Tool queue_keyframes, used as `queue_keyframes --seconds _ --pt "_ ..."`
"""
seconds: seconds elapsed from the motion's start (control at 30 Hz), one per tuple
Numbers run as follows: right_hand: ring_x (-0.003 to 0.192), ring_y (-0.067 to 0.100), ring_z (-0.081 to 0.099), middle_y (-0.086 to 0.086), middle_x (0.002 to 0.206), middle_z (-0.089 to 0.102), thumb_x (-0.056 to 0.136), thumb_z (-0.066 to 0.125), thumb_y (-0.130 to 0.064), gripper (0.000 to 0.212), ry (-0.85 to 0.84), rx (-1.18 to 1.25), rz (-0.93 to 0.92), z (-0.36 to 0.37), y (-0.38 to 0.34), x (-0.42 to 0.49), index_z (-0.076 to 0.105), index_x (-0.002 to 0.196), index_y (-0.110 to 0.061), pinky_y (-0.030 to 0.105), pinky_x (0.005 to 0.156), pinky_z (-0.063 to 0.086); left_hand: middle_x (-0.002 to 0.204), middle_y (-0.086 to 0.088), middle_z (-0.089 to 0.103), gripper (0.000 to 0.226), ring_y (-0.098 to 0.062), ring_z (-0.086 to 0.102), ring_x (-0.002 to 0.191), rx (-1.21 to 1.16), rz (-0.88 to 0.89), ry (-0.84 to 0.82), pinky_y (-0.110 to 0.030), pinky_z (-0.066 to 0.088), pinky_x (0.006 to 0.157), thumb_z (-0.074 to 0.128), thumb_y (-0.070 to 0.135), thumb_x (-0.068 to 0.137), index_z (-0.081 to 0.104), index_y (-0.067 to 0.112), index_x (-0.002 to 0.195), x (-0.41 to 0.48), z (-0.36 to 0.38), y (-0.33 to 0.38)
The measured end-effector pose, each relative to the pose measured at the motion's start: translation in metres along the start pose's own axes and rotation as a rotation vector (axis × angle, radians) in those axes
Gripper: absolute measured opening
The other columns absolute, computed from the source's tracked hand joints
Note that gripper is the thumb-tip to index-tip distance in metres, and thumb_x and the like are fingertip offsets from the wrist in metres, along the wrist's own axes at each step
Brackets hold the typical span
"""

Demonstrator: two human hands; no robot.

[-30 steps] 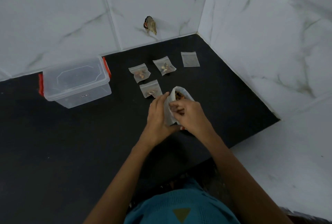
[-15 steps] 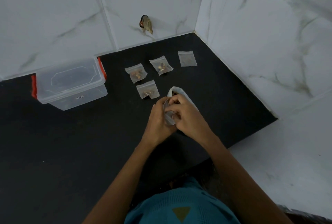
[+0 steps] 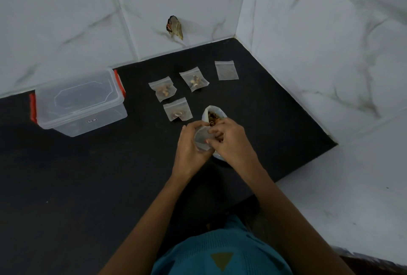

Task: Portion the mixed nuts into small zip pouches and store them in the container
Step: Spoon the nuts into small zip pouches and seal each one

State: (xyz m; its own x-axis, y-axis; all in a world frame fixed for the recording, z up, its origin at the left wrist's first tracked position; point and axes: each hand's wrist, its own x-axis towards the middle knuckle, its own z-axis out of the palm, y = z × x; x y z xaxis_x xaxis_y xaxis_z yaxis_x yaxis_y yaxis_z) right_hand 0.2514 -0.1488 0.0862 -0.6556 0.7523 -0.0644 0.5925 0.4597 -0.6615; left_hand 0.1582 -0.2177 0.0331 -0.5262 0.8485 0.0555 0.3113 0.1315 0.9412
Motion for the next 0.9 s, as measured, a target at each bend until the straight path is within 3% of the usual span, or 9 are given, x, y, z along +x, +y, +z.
queue_keyframes --seconds 0.1,0.2,0.27,0.4,0.53,0.67,0.9 --pt "0.094 0.008 0.057 0.001 0.110 0.056 0.082 0.066 -0.009 0.024 0.003 0.051 0.000 -0.002 0.001 0.000 0.066 0.105 -0.004 0.018 0.087 0.046 0.110 0.006 0.057 0.042 -0.016 0.054 0.107 -0.024 0.002 0.008 -0.043 0.049 0.089 0.069 0.036 0.069 0.044 0.046 0.101 0.000 0.000 0.001" --pt "0.073 -0.007 0.055 -0.014 0.085 0.054 0.080 0.067 -0.004 0.013 0.035 0.196 0.048 -0.007 0.007 0.000 0.068 0.093 -0.005 0.004 0.072 0.044 0.108 0.004 0.058 0.041 -0.013 0.056 0.104 -0.037 -0.013 0.029 -0.039 0.050 0.088 0.070 0.042 0.067 0.045 0.050 0.099 0.001 -0.001 -0.003" --pt "0.071 -0.010 0.056 -0.016 0.079 0.055 0.079 0.068 -0.004 0.010 0.062 0.267 0.079 -0.011 0.014 0.000 0.068 0.089 -0.006 0.002 0.069 0.043 0.110 0.000 0.058 0.044 -0.011 0.056 0.104 -0.036 -0.030 0.029 -0.037 0.050 0.089 0.076 0.033 0.069 0.045 0.049 0.098 0.002 -0.002 -0.006" --pt "0.089 0.003 0.057 -0.004 0.097 0.062 0.082 0.066 -0.010 0.011 0.083 0.262 0.214 -0.012 0.039 0.004 0.069 0.093 -0.012 0.013 0.077 0.045 0.116 0.004 0.054 0.055 -0.007 0.052 0.107 -0.022 -0.033 0.008 -0.023 0.046 0.090 0.076 0.017 0.073 0.044 0.048 0.106 0.003 -0.003 -0.010" --pt "0.082 0.002 0.054 0.002 0.102 0.064 0.085 0.063 -0.010 0.014 0.070 0.148 0.348 -0.008 0.063 0.002 0.067 0.097 -0.011 0.011 0.065 0.041 0.118 0.006 0.055 0.049 -0.003 0.051 0.106 0.027 -0.071 -0.026 -0.017 0.045 0.089 0.076 0.017 0.074 0.052 0.031 0.114 0.005 -0.002 -0.017" --pt "0.093 0.012 0.056 0.004 0.110 0.057 0.086 0.062 -0.019 0.021 0.061 -0.044 0.396 0.000 0.071 -0.007 0.064 0.106 -0.013 0.028 0.079 0.048 0.112 0.010 0.055 0.045 0.000 0.051 0.100 0.037 -0.131 -0.041 -0.006 0.041 0.074 0.074 0.017 0.075 0.052 0.025 0.114 0.004 0.000 -0.019" --pt "0.094 0.015 0.055 0.006 0.118 0.050 0.088 0.059 -0.015 0.029 0.045 -0.063 0.424 0.007 0.076 -0.004 0.058 0.117 -0.012 0.023 0.074 0.044 0.106 0.011 0.055 0.045 -0.002 0.054 0.097 0.050 -0.221 -0.067 -0.011 0.041 0.076 0.073 0.018 0.076 0.052 0.023 0.116 0.005 0.004 -0.022"
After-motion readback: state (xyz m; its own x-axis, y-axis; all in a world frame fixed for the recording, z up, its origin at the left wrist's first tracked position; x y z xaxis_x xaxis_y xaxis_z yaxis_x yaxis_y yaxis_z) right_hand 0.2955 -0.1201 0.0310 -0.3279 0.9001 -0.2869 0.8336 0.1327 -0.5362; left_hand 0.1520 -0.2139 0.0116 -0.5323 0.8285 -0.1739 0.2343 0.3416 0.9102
